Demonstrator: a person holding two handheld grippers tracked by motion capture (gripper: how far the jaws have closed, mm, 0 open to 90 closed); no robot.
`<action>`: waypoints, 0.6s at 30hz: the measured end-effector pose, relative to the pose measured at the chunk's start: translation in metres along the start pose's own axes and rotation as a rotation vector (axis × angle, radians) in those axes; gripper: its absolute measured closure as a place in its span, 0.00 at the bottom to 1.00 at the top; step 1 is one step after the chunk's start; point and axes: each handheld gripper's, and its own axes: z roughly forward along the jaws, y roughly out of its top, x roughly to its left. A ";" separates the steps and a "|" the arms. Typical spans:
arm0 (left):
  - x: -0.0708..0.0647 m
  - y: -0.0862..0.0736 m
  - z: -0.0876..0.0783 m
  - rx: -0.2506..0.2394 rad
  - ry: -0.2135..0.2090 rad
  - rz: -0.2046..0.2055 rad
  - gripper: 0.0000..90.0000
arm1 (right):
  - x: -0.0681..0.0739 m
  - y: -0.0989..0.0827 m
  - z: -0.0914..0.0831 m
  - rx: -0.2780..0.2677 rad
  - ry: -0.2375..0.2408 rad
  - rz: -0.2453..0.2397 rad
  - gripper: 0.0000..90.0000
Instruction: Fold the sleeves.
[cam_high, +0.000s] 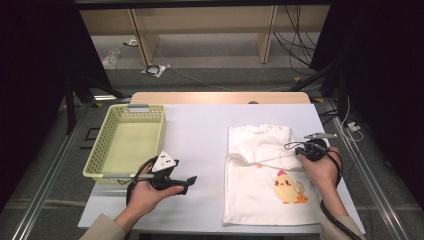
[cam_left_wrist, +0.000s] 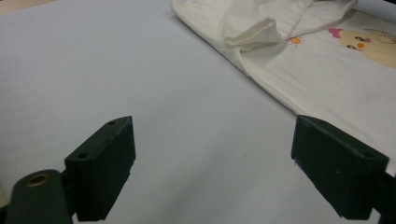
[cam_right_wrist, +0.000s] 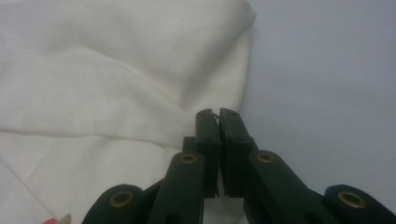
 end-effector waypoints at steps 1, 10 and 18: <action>0.000 0.000 0.000 -0.002 0.000 -0.002 0.15 | 0.000 0.000 -0.001 -0.005 -0.004 -0.002 1.00; -0.001 0.000 0.000 -0.001 0.000 -0.002 0.15 | -0.005 0.002 -0.013 -0.065 -0.015 0.030 1.00; 0.000 0.000 0.000 -0.005 0.002 -0.008 0.15 | -0.011 -0.005 -0.006 -0.020 -0.034 0.034 0.98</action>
